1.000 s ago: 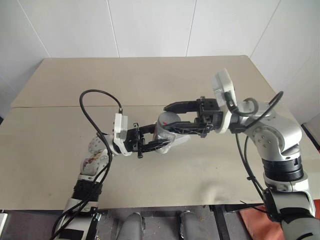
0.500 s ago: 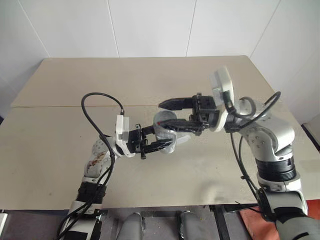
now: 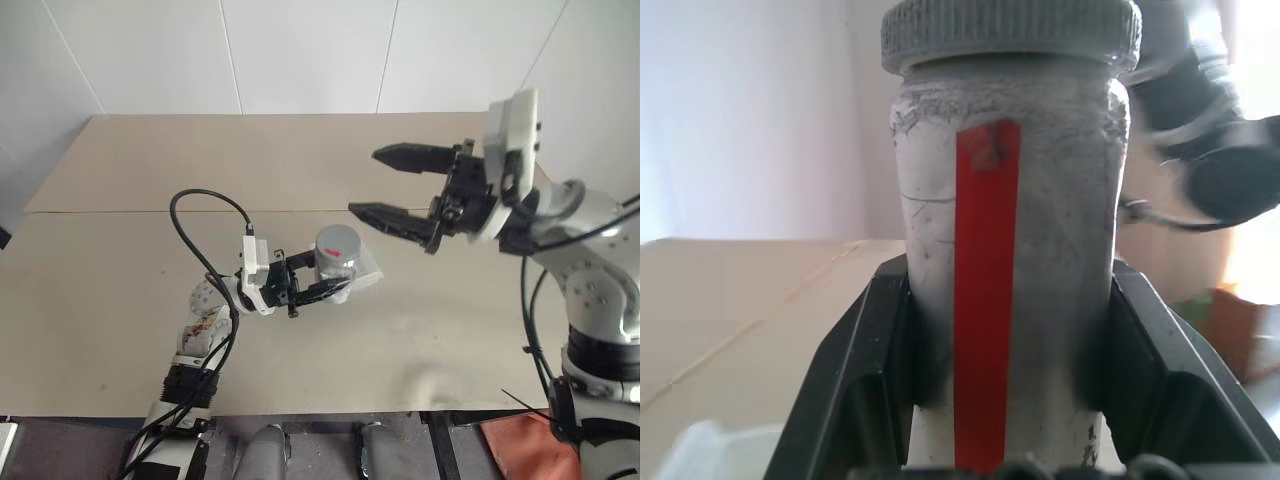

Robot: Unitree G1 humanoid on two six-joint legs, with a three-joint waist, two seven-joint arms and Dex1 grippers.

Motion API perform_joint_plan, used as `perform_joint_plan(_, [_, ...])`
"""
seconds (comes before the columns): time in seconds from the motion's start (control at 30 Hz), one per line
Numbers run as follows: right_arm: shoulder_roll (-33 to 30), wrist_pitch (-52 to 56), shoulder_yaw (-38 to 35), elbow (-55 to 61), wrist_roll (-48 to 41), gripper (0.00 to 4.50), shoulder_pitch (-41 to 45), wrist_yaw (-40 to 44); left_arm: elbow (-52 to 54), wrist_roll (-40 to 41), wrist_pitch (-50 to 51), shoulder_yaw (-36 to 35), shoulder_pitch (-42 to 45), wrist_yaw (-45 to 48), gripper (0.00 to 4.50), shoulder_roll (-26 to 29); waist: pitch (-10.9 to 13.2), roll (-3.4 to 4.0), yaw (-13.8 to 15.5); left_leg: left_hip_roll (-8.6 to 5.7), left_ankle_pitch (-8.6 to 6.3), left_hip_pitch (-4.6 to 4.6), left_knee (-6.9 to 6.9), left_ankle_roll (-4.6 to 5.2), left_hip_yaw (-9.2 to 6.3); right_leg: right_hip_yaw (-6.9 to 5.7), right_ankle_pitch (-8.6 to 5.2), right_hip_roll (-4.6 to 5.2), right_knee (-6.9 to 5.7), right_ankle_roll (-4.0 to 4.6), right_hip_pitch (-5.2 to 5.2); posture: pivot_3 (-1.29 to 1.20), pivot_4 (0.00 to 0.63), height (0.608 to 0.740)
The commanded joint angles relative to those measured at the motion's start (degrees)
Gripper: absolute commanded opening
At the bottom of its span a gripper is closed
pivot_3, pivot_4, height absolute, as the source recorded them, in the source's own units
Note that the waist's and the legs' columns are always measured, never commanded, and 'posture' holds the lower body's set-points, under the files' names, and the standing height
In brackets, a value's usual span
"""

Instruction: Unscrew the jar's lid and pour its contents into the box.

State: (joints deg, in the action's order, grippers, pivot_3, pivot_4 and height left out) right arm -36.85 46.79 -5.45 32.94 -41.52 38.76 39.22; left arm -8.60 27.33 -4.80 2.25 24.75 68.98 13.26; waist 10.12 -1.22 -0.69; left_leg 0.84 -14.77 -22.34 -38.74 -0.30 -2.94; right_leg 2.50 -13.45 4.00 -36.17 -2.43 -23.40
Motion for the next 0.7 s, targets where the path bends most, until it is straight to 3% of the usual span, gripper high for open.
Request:
perform_joint_plan(0.03, [2.6, 4.0, 2.9, 9.6, 2.7, 4.42, -3.1, -11.4, -1.1, -2.6, -4.4, -1.1, 1.8, -4.4, 2.11, -1.3, 0.0, 0.00, -0.2, 0.01, 0.00, 0.00, -0.01, 0.00, 0.00, 0.01, 0.00, -0.01, -0.01, 0.00, 0.00, 0.00, 0.150, 0.740])
perform_joint_plan(0.2, [9.6, 7.2, 8.4, 13.2, 6.7, 4.42, -6.1, -22.8, -1.8, -2.6, -5.3, -0.9, 2.4, -5.9, 2.11, -2.0, 0.0, 0.00, -0.3, 0.01, 0.02, 0.04, -0.03, 0.02, -0.02, 0.03, 0.02, -0.04, -0.11, 0.03, -0.02, 0.00, 0.150, 0.740])
perform_joint_plan(0.37, [13.1, 7.4, 11.9, 13.8, 10.8, 4.42, -6.0, -28.1, -1.6, -2.6, -5.4, -0.4, 2.4, -6.5, 2.11, -2.2, 0.0, 0.00, -0.2, -0.01, 0.04, 0.02, -0.04, 0.01, -0.01, 0.02, 0.03, -0.02, -0.08, 0.02, -0.01, 0.00, 0.150, 0.740])
perform_joint_plan(0.7, [15.4, 7.2, 12.4, 12.8, 12.5, 4.42, -6.1, -29.0, -1.4, -1.7, -4.7, -0.3, 2.8, -6.5, 2.11, -2.2, 0.0, 0.00, -0.2, 0.00, 0.04, 0.01, -0.01, 0.01, -0.03, 0.00, 0.02, -0.04, -0.04, 0.02, -0.01, 0.00, 0.150, 0.740])
